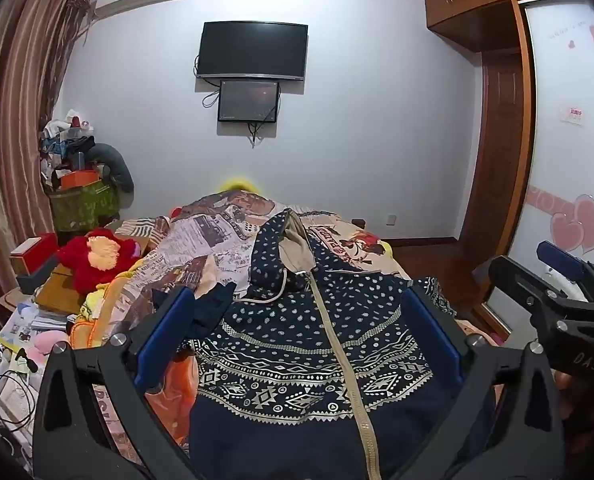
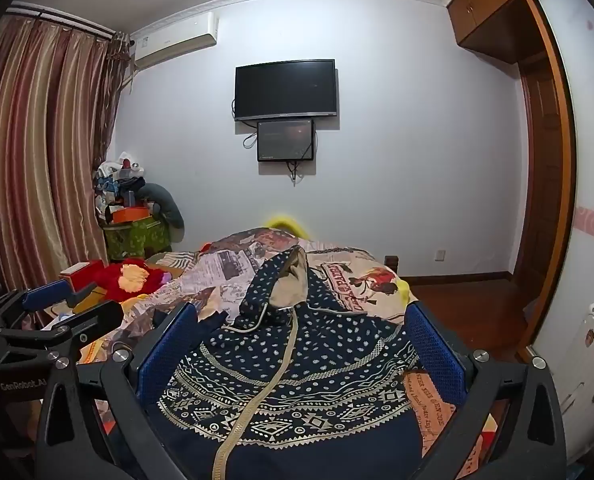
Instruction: Fold large clothes
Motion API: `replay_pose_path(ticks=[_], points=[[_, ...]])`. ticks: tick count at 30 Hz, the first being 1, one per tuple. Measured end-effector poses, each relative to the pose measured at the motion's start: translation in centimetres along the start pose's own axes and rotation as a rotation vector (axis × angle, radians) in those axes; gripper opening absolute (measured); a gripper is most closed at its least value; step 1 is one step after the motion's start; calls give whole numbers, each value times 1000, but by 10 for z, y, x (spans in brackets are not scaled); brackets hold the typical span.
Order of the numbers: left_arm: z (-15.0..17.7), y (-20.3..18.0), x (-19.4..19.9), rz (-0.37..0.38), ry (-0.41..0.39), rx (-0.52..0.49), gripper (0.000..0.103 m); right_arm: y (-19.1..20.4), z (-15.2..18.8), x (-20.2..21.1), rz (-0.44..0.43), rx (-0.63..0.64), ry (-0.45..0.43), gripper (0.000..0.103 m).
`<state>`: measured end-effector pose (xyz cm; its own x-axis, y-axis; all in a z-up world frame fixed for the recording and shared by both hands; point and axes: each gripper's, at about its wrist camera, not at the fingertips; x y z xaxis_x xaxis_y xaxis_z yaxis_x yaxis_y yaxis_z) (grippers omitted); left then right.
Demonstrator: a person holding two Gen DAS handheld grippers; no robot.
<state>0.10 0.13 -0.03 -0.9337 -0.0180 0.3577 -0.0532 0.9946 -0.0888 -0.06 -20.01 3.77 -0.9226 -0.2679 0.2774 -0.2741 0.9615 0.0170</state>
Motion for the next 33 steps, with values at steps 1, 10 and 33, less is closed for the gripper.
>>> replay_pose_path(ticks=[1,10,33], points=[[1,-2,2,4,-18,-15,103,0,0,0,-1,-1,1,103],[-3,-4,5,-3,-21,-23,103,0,0,0,-1,-3,3,103],[-1,-5,6,-5,-18,-25,103,0,1,1,-2,-8,-2,103]])
Point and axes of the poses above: each gripper's, at about its wrist camera, not at the fingertips, and x roughly against the way its jaws point, y to its left, z to its underside, and after that the axes turned 1 degree about -z, right-handed
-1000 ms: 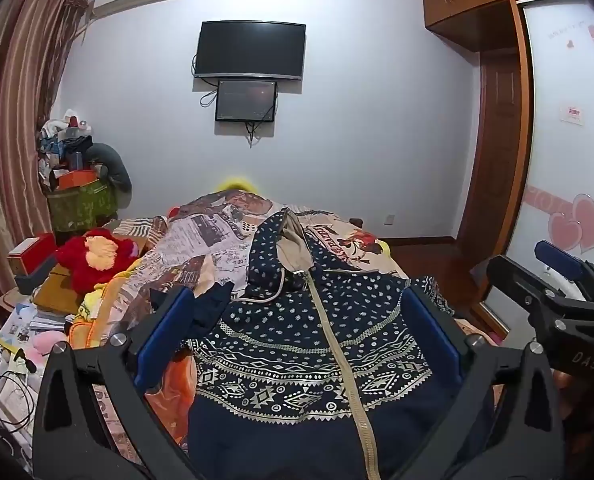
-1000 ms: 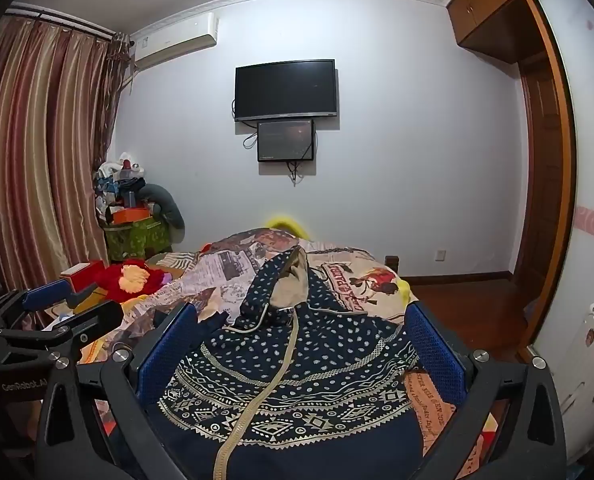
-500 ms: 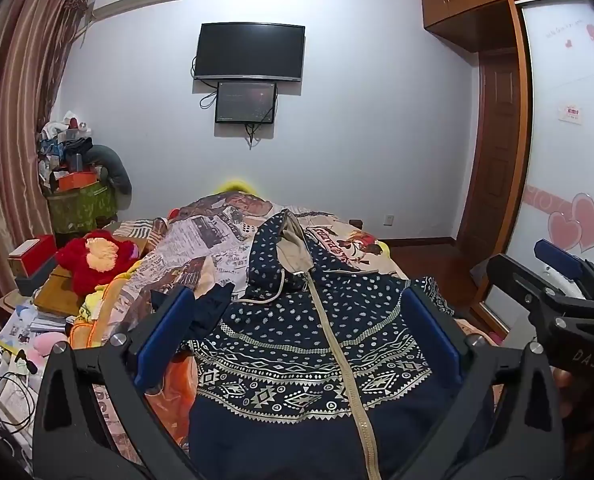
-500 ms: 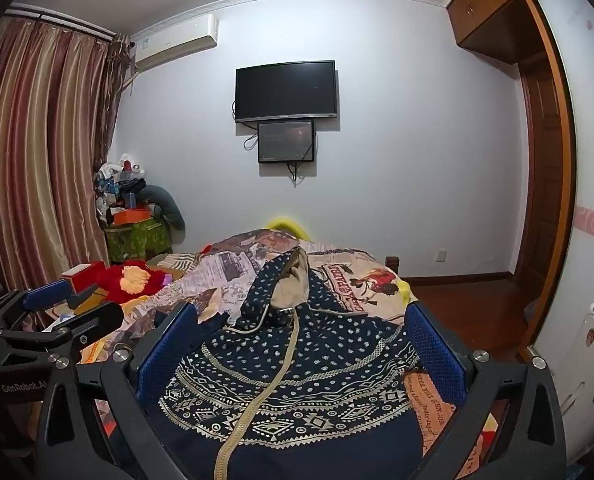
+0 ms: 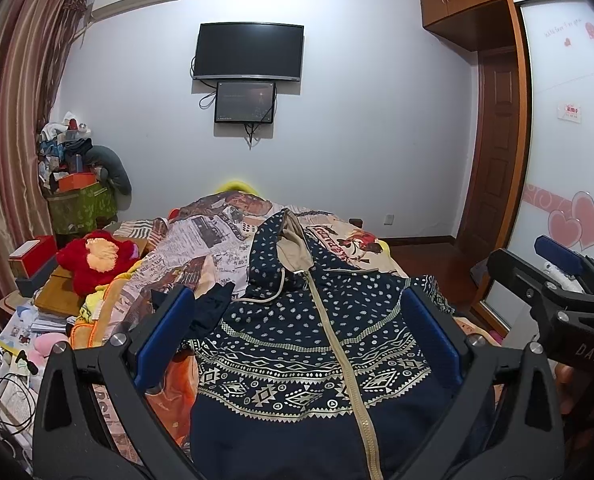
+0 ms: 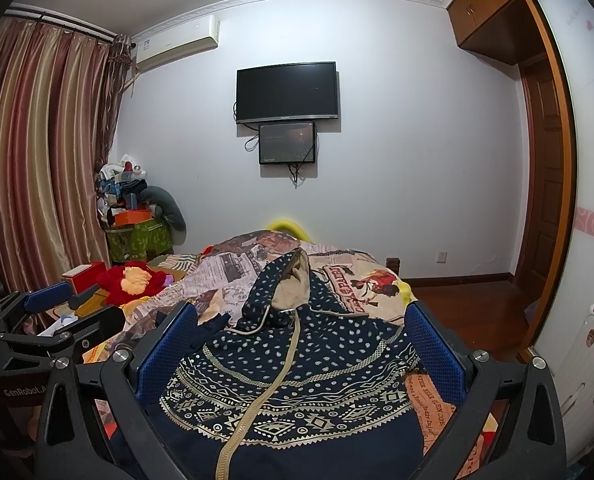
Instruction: Fold large clothes
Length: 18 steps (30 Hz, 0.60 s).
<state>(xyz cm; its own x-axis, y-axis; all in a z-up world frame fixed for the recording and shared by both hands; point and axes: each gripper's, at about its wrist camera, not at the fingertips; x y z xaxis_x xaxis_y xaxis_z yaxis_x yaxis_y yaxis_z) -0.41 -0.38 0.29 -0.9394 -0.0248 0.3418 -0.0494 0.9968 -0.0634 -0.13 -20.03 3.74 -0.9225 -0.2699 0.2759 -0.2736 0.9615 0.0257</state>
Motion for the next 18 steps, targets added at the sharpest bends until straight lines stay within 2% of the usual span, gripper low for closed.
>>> replay_pose_path(ticks=[18], points=[[0,0,0,-1,1,1,103,1,1,-1,-2,0,-1,103]])
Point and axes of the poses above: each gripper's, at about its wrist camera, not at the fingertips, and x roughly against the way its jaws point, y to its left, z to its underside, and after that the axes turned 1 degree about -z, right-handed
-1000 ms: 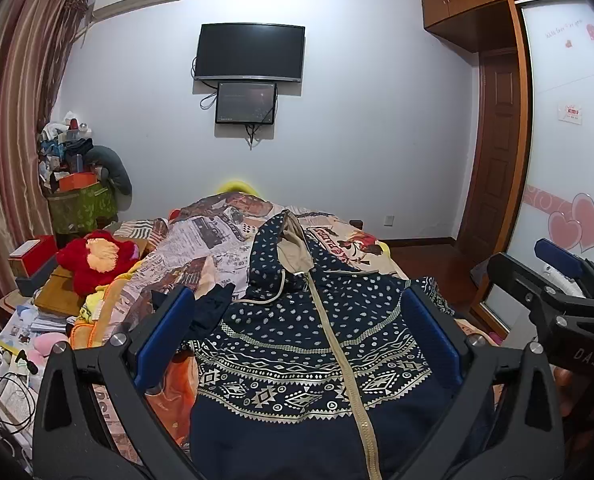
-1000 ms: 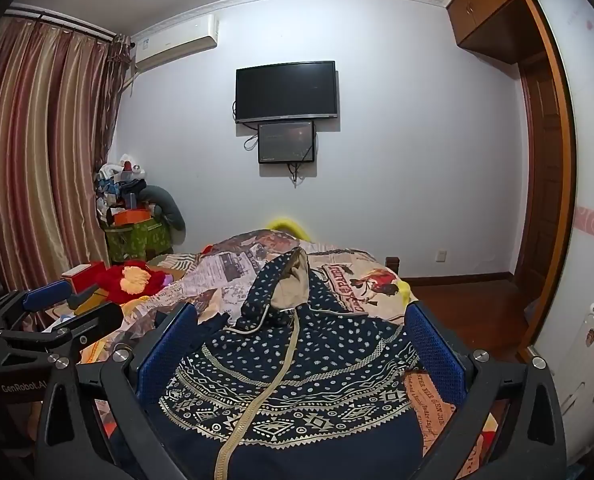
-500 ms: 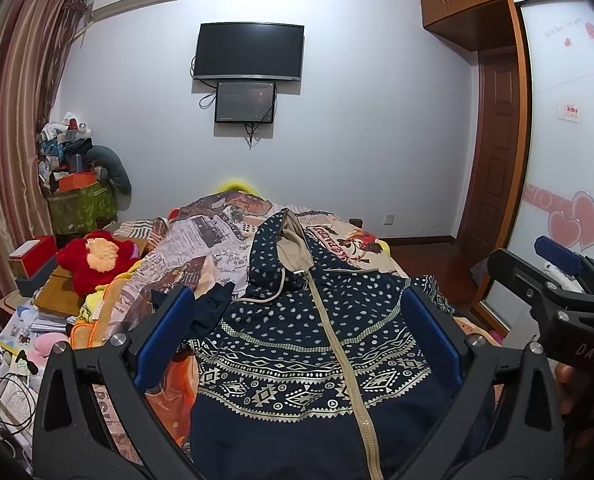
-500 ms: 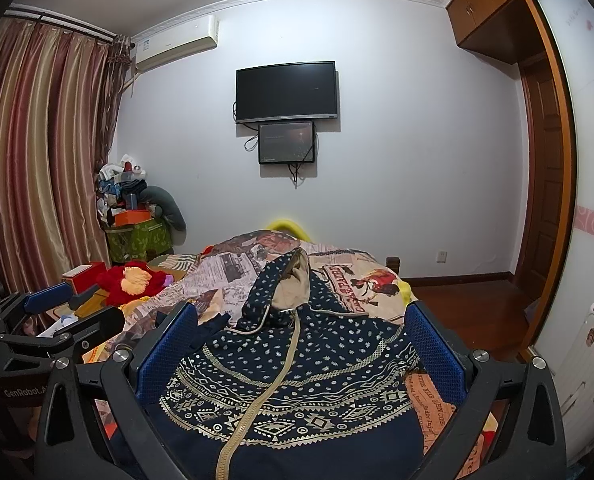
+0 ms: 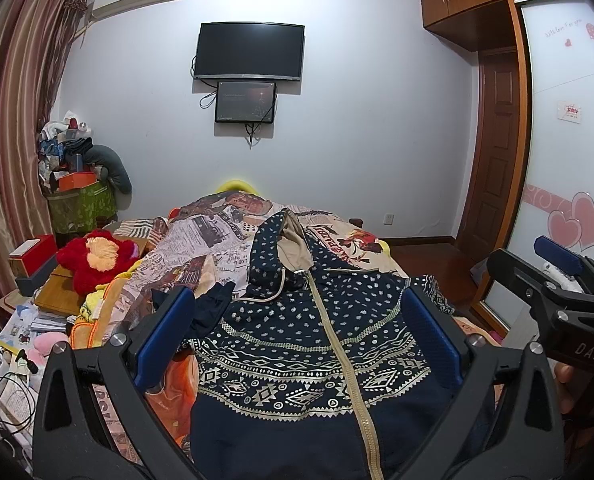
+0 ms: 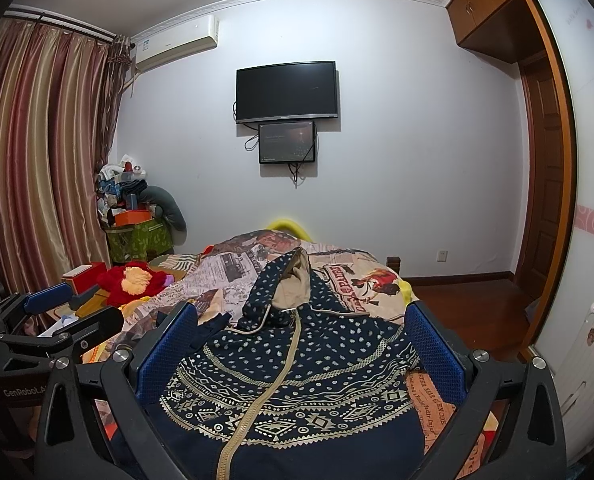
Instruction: Fold large clothes
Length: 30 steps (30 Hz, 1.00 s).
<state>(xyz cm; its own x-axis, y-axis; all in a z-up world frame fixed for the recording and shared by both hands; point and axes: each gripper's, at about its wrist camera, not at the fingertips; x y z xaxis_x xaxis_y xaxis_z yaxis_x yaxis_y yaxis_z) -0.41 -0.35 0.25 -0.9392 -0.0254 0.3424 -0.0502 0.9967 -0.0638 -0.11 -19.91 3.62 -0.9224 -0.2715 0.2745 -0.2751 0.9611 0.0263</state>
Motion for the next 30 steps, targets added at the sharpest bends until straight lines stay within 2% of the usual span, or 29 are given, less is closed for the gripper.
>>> replay_pose_path(ticks=[30], points=[[3,2,-3,9,12,0,103,-1,0,-1,0,-3,2,103]])
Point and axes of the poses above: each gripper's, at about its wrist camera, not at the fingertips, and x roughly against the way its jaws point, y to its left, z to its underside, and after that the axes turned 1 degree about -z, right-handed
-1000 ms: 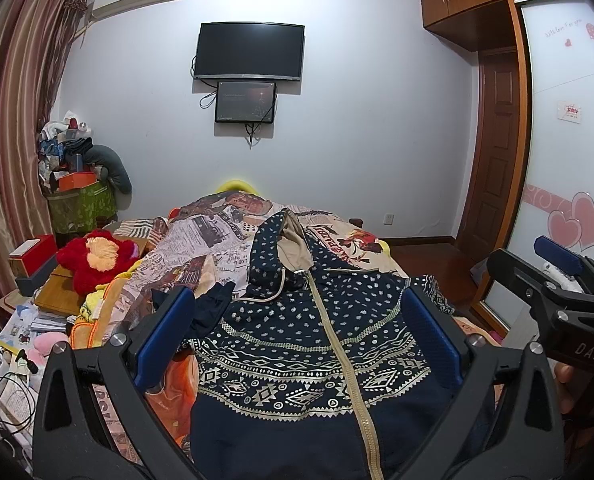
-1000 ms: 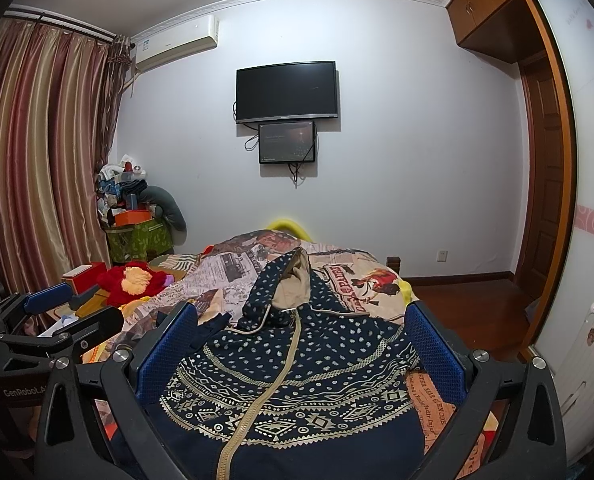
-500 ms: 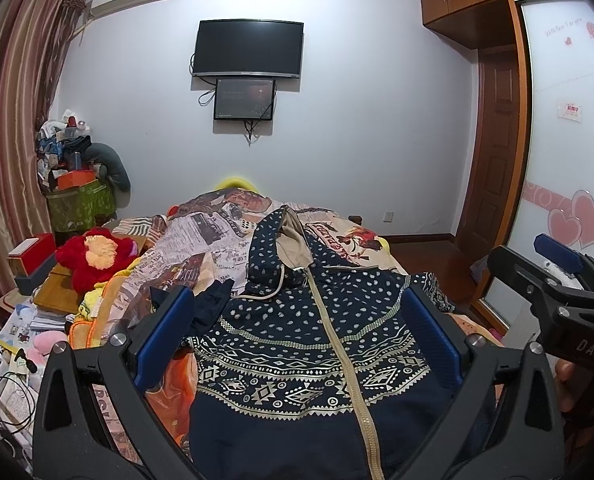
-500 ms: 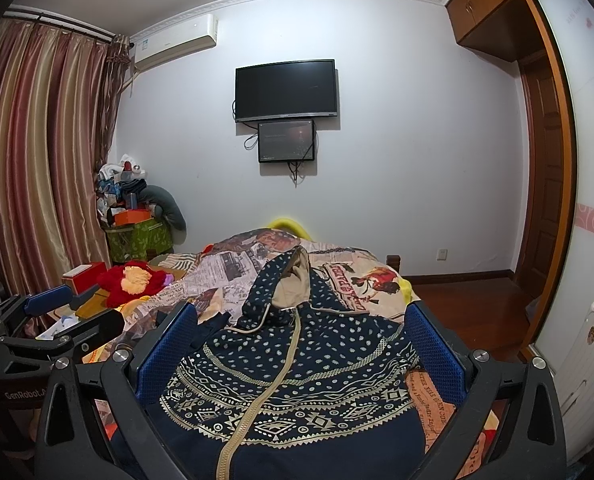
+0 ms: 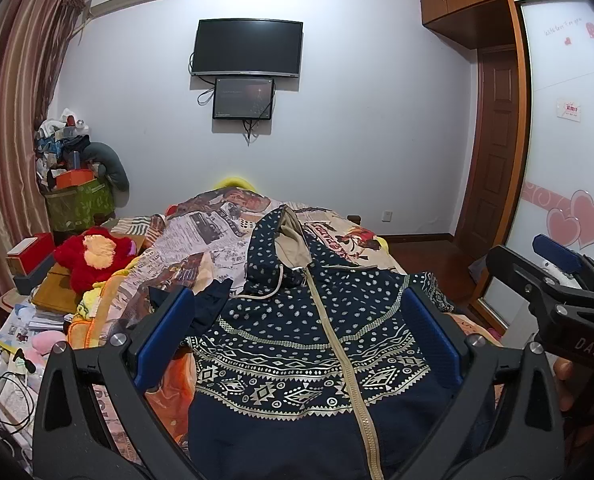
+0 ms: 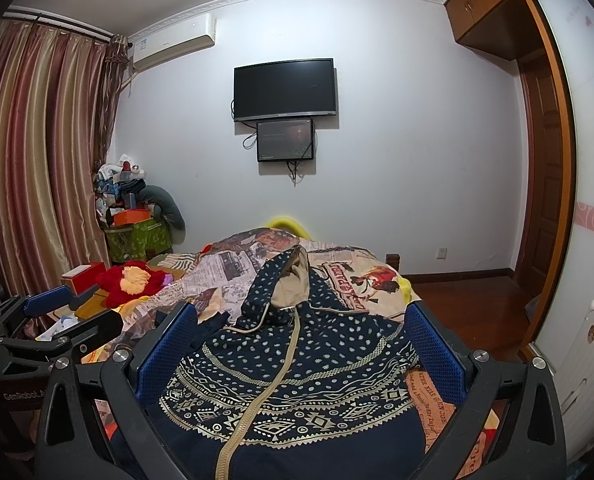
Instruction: Fold large clothes
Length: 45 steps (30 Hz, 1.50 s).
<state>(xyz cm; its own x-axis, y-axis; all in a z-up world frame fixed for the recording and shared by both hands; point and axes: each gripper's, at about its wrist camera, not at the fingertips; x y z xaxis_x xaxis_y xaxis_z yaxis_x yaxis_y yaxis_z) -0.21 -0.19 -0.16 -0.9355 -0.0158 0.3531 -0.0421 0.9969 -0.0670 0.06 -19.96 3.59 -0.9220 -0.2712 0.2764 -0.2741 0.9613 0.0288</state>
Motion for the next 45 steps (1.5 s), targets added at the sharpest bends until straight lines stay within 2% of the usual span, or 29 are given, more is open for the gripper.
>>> replay_pose_path(ticks=[8,13,16,20,23,25,29,37,39,42,45], points=[[-2,6,-11,-2,10,5,103,-1,-1,-6,-2,-2,6,103],[-8,18,-27,-35,10,-6,103,-3,-3,-20,18,14,6,103],[-13,29,-46,-58,18,-13,103,-6,-2,-45,24,16,13,103],[-16,51,-80,-48,63,-6,103,-14,-9,-77,17,18,34,103],[-15,71,-105,-81,78,7,103,-18,-12,-103,12,31,57,103],[-12,84,-126,-116,101,-18,103,-21,-15,-123,0,37,76,103],[-2,109,-176,-166,186,-76,103,-25,-16,-168,-39,49,136,103],[23,156,-277,-138,360,-50,103,-25,-7,-275,-142,68,309,103],[33,167,-311,-117,437,-28,98,-21,-1,-303,-166,76,355,103],[49,176,-358,-108,545,-34,78,-10,11,-345,-202,92,425,103],[63,182,-396,-95,626,-16,72,2,23,-376,-231,118,473,103]])
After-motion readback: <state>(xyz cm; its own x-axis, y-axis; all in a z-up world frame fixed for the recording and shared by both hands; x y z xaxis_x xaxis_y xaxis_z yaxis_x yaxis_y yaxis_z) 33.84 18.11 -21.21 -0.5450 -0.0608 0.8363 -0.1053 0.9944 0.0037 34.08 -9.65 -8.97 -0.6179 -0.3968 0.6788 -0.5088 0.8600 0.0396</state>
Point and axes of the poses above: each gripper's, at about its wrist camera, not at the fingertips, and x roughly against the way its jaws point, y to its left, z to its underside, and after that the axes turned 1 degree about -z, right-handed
